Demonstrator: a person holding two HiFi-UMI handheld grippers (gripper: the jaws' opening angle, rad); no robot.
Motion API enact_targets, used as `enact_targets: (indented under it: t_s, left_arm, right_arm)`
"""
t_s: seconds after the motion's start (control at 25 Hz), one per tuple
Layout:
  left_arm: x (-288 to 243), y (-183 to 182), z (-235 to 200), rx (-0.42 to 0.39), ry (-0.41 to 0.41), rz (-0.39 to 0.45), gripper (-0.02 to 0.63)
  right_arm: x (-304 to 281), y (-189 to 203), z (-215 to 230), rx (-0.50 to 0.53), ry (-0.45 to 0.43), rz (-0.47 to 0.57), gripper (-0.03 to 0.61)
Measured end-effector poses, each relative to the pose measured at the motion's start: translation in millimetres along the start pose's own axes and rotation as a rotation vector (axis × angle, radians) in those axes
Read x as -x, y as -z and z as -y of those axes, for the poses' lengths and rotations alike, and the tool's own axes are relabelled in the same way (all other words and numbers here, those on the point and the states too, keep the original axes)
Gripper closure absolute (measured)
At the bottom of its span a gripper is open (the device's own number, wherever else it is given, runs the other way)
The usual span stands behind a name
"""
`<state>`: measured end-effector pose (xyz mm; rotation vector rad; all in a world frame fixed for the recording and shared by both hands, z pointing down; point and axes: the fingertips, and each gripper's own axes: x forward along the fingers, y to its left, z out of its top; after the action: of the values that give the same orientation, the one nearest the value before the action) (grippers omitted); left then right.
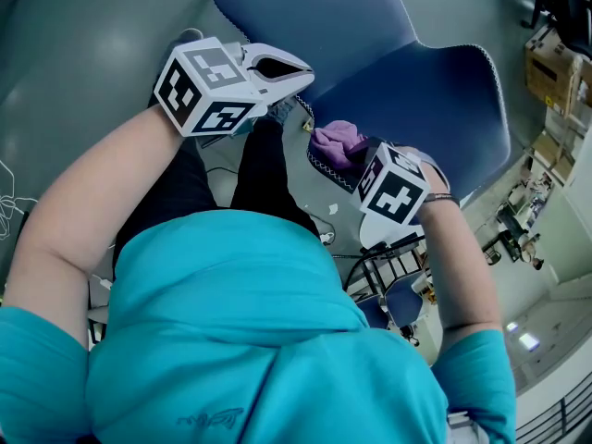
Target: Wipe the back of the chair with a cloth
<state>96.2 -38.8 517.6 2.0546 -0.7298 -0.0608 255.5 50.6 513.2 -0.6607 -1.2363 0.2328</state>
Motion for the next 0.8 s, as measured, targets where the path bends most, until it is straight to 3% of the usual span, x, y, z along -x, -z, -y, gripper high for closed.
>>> enact_targets:
  t_s: [0.32, 0.6, 0.68, 0.8]
  left_arm:
    - [6.5, -3.3, 1.7, 0.0, 0.0, 0.0, 0.618]
    - [5.0, -2.9, -0.7, 0.005, -0.007, 0.004, 0.618]
    - [6.2, -5.4, -6.3, 0.008, -0.016, 0.006, 0.618]
    - [5.8, -7.5, -15.8, 0.013, -0.038, 0.013, 0.618]
  right_arm:
    - [15.9, -28.2, -15.7, 0.033, -0.032, 0.065, 0.52]
    - [35.6, -68.4, -49.5, 0.065, -0.197, 0.253, 0.52]
    - [50.8, -70.4, -30.1, 0.032, -0.173, 0.318, 0.52]
    - [72.6, -56.8, 25.3, -0.033, -0.048, 0.36, 0.518]
